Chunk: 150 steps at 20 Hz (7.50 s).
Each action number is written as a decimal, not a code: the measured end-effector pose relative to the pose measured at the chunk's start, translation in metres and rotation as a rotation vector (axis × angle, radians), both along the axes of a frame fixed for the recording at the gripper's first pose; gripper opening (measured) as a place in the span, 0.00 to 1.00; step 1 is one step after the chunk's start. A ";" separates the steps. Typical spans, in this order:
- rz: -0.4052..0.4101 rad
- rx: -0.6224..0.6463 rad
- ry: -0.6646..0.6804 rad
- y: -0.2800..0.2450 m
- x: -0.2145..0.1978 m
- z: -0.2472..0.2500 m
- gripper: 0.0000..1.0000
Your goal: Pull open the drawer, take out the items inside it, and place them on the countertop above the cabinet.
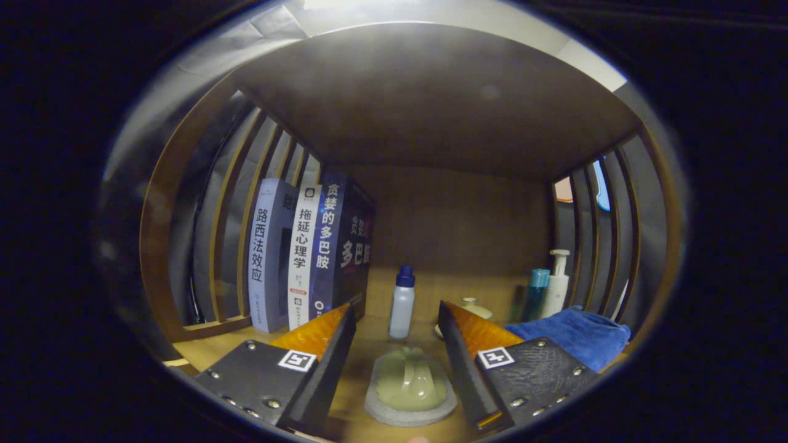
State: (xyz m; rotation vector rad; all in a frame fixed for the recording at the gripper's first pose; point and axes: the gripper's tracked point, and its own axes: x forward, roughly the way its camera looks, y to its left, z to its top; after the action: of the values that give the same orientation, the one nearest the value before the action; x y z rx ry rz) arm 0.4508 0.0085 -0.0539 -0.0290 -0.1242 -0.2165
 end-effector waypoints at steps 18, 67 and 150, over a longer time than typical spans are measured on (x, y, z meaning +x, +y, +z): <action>0.090 0.031 0.098 0.002 -0.175 0.044 0.81; -0.072 0.173 0.366 0.037 -0.310 -0.127 0.96; -0.080 0.116 0.377 -0.001 -0.152 -0.126 0.97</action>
State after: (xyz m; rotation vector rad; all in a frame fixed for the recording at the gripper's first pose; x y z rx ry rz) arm 0.2985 0.0076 -0.1802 0.0406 0.2655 -0.2943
